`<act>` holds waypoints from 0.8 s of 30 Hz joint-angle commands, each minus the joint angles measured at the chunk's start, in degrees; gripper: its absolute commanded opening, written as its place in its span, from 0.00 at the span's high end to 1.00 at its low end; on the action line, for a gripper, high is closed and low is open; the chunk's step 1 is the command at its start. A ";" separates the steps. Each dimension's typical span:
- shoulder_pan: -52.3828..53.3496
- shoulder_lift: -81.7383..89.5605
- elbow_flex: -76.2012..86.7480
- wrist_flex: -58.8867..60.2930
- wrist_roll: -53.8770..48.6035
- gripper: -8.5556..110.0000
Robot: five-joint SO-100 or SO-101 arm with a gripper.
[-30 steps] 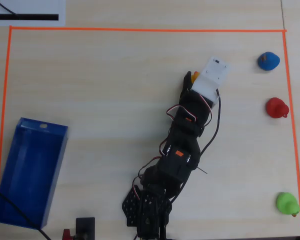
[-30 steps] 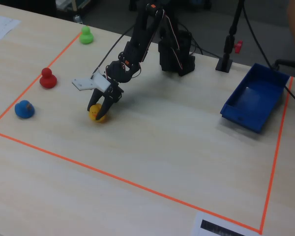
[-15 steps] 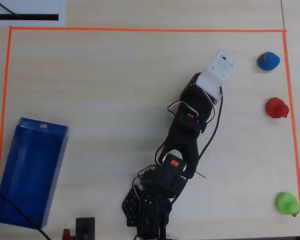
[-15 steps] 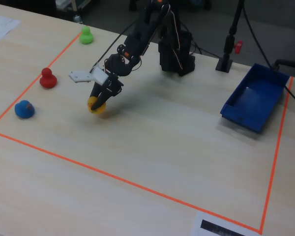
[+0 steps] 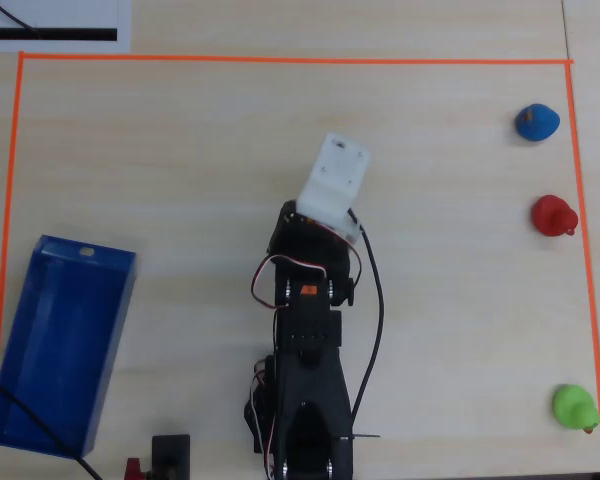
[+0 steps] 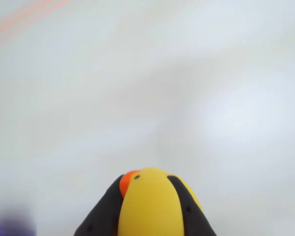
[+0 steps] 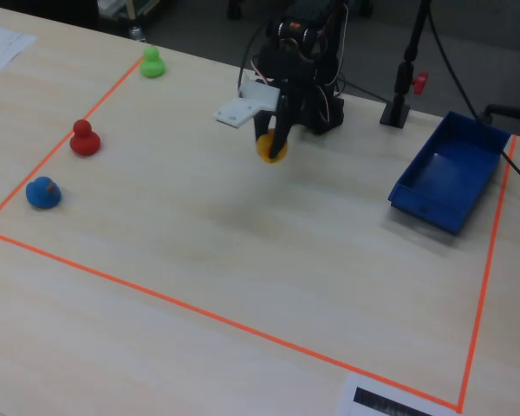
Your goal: Grasp yellow duck and put it into box.
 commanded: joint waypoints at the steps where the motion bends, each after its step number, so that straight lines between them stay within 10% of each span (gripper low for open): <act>1: -13.80 5.36 -4.31 23.55 4.39 0.93; 12: -56.07 -2.46 -13.27 33.93 25.49 0.93; 24: -67.41 -40.61 -44.74 28.39 31.82 0.93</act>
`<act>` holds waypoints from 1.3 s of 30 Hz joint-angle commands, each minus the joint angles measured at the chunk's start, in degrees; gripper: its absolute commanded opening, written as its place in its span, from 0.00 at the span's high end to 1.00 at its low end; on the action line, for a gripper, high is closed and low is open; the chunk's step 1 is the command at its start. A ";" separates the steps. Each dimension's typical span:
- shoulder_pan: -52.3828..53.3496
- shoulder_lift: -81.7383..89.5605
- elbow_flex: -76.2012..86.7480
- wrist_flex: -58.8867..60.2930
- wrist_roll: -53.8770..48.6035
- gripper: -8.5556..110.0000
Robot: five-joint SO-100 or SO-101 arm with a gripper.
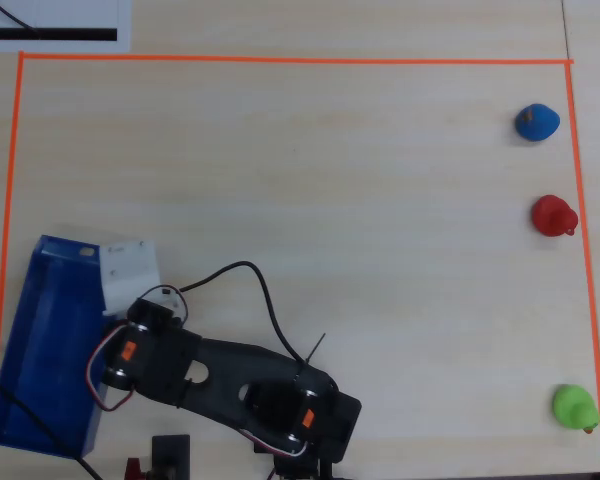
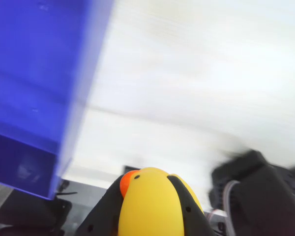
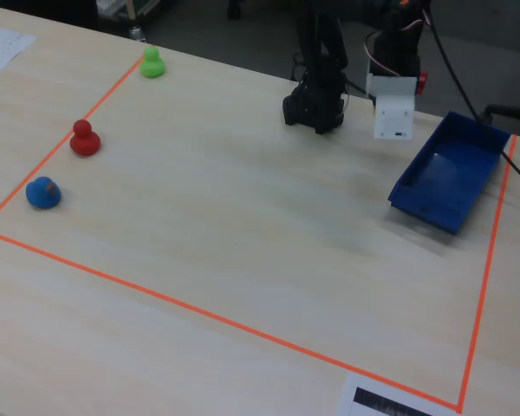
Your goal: Grasp yellow duck and put it into box.
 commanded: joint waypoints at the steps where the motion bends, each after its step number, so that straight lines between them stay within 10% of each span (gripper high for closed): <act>1: -1.76 -13.97 -16.61 -0.88 0.97 0.93; 16: -4.66 -55.99 -63.46 6.15 2.99 0.93; 39: 0.18 -62.49 -71.89 9.40 -0.62 0.68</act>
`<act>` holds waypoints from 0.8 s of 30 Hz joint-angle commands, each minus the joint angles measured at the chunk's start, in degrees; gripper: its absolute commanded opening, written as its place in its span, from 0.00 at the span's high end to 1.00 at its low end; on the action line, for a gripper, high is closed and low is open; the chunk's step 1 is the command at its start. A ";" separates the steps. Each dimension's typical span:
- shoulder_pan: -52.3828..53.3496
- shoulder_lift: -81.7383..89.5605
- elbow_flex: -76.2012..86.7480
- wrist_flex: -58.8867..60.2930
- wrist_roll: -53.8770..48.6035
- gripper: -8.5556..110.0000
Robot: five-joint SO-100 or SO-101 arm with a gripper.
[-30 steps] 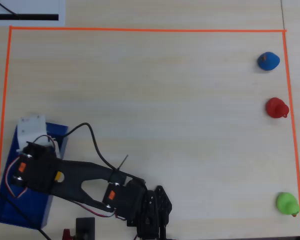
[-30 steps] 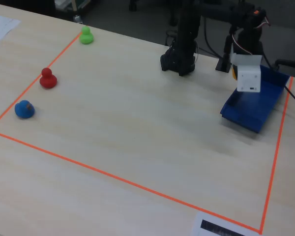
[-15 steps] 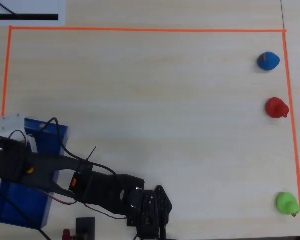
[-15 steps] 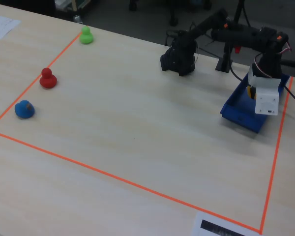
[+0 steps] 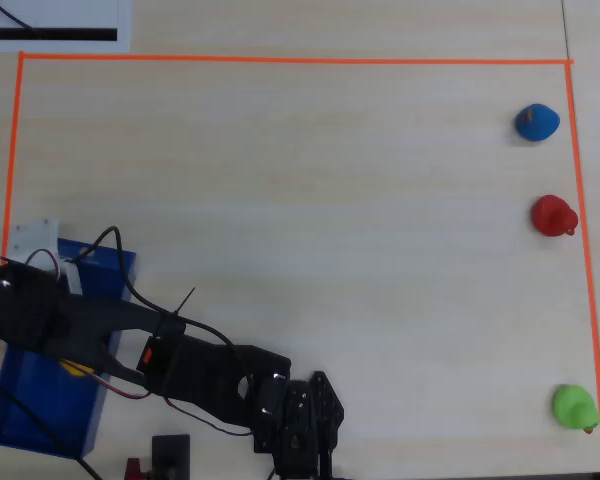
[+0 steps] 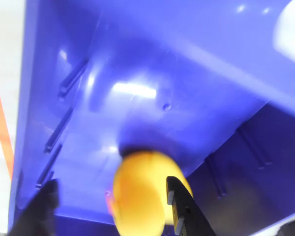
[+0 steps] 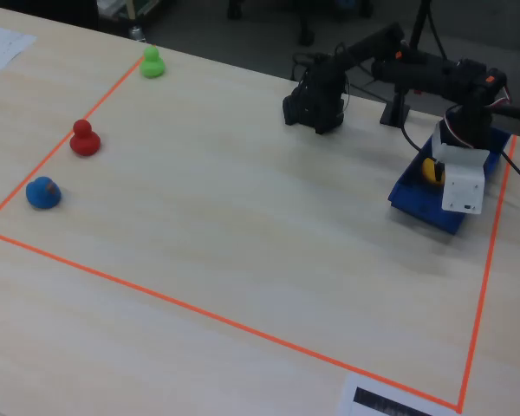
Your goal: Grasp yellow duck and put it into box.
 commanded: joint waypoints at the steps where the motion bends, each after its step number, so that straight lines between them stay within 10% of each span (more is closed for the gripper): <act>1: 2.02 7.65 -1.32 0.53 -0.88 0.69; 7: 10.37 26.19 7.47 0.53 -8.53 0.92; 24: 57.22 86.13 80.51 -39.29 -31.64 0.93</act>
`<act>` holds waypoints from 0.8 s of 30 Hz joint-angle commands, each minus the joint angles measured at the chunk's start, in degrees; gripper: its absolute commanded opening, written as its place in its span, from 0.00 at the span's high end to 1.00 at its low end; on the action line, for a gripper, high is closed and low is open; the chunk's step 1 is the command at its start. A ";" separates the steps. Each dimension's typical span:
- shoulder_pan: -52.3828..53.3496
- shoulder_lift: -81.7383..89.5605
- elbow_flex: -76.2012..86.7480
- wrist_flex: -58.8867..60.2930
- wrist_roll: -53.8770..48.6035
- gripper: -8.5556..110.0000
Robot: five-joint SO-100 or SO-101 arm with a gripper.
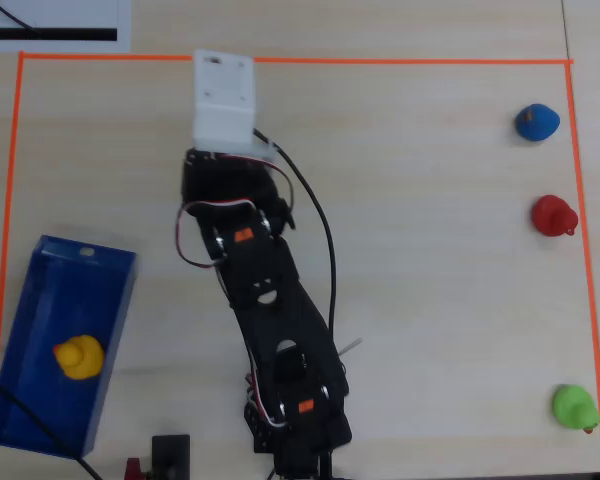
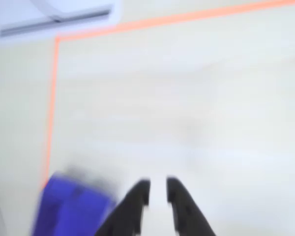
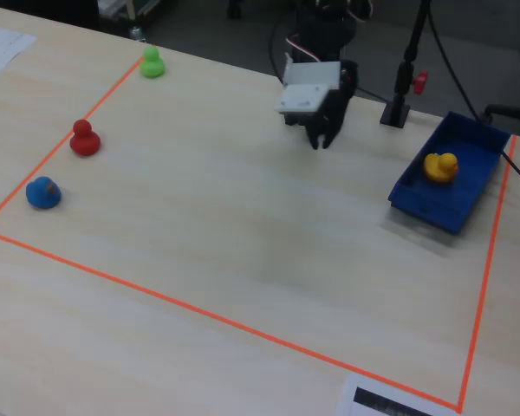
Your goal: Grasp yellow duck and put it into box.
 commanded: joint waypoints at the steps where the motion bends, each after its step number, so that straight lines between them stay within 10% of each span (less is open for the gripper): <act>1: 6.94 21.01 31.20 -9.40 -2.64 0.93; 12: 6.50 65.92 73.92 4.66 -6.42 0.93; 24: 8.09 70.40 83.94 3.96 -9.14 0.93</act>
